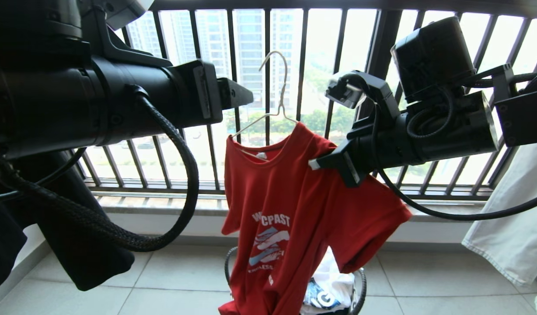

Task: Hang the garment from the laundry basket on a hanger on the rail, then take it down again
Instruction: Hang the clothes on the clothes rack

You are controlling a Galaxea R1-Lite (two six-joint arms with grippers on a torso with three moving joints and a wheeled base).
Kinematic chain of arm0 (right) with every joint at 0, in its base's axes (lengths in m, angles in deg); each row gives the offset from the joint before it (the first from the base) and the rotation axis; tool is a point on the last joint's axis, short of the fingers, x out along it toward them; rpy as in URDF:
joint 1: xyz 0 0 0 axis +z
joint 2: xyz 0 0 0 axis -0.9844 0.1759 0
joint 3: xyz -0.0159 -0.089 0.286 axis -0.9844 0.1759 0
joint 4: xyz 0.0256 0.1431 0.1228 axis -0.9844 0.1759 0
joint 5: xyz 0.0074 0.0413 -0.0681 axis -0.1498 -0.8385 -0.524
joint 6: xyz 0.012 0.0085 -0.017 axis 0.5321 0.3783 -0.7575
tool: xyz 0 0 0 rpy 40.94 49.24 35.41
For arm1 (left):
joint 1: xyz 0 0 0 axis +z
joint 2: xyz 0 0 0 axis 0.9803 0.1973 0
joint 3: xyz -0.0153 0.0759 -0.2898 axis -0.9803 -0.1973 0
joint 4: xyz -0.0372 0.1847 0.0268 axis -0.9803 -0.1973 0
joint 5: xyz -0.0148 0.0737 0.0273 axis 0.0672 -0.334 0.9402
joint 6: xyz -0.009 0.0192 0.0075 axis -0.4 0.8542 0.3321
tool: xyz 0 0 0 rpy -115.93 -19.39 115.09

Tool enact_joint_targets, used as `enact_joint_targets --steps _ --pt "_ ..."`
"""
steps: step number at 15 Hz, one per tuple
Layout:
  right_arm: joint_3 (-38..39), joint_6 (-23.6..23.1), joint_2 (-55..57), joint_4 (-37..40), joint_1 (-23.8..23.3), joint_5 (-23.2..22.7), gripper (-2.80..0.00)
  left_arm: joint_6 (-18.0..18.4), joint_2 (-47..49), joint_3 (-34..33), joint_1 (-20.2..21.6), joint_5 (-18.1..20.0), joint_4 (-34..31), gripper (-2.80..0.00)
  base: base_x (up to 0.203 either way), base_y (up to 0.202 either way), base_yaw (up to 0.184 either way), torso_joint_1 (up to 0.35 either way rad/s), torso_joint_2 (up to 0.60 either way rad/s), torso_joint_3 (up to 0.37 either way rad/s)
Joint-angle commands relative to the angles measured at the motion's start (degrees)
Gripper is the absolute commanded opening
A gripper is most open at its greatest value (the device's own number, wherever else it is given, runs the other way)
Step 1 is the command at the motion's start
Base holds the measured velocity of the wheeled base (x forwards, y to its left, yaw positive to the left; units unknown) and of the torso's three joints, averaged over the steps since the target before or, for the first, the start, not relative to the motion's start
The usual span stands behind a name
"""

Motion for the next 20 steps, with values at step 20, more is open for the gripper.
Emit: enact_joint_targets --steps 20 --pt "0.2 2.6 -3.9 0.7 -1.0 0.1 -2.80 -12.9 25.9 30.1 15.4 7.3 -30.7 -2.80 0.000 0.000 0.000 0.000 0.00 0.000"
